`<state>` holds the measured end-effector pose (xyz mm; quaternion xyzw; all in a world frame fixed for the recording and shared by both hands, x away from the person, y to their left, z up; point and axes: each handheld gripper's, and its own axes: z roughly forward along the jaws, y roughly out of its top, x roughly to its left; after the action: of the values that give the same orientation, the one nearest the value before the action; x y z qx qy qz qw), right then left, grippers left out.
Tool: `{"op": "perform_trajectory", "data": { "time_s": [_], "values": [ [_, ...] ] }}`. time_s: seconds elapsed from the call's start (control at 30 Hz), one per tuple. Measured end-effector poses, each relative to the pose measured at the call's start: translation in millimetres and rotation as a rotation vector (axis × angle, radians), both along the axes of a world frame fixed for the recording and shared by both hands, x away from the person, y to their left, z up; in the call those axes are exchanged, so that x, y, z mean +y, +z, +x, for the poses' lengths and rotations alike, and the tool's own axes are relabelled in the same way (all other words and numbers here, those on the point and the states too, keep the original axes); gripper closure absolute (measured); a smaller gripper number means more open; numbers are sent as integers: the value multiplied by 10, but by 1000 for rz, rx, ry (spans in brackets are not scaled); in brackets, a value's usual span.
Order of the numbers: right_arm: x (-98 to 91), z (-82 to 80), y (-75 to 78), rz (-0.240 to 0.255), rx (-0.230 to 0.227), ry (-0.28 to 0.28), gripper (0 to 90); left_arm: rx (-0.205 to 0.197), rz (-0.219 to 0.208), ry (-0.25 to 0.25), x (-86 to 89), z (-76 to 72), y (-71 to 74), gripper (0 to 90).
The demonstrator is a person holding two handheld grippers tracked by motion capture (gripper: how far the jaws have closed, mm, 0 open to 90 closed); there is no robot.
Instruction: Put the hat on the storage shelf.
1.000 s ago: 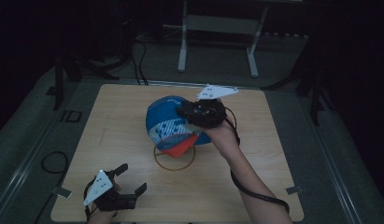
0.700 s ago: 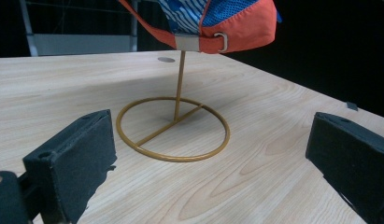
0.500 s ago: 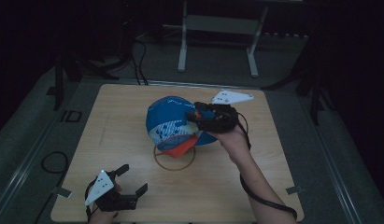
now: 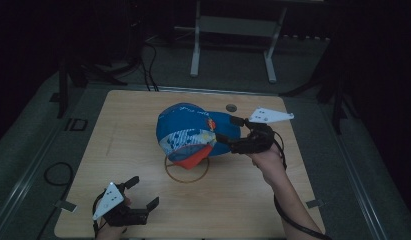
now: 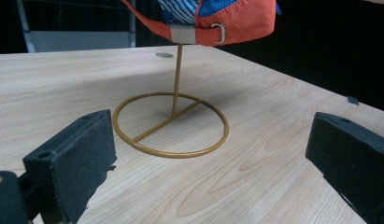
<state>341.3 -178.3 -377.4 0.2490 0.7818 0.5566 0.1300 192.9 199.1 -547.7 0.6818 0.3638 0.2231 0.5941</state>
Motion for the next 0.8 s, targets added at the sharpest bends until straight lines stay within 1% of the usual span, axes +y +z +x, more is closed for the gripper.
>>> {"op": "perform_trajectory", "data": {
  "time_s": [0.1, 0.13, 0.2, 0.37, 0.5, 0.63, 0.8],
  "values": [
    [-27, -13, -19, -5, -1, -4, 184, 1, 4, -1, 0, -2, -7, 19],
    [-91, -37, -70, -9, 0, -10, 179, 0, 6, -1, 0, -3, -8, 19],
    [-142, -52, -118, -14, -1, -17, 178, 0, 5, -2, -3, -5, -10, 19],
    [-276, -68, -255, -9, -2, -34, 159, 1, 7, -4, -4, -8, -18, 19],
    [-371, -75, -362, -38, -3, -50, 154, 2, 7, -1, -1, -5, -21, 18],
    [-478, -96, -468, -43, 9, -65, 154, 1, 5, -1, -1, -6, -26, 19],
    [-622, -116, -628, -48, 22, -85, 147, 6, 14, -1, 1, 4, -38, 19]
  ]
}}
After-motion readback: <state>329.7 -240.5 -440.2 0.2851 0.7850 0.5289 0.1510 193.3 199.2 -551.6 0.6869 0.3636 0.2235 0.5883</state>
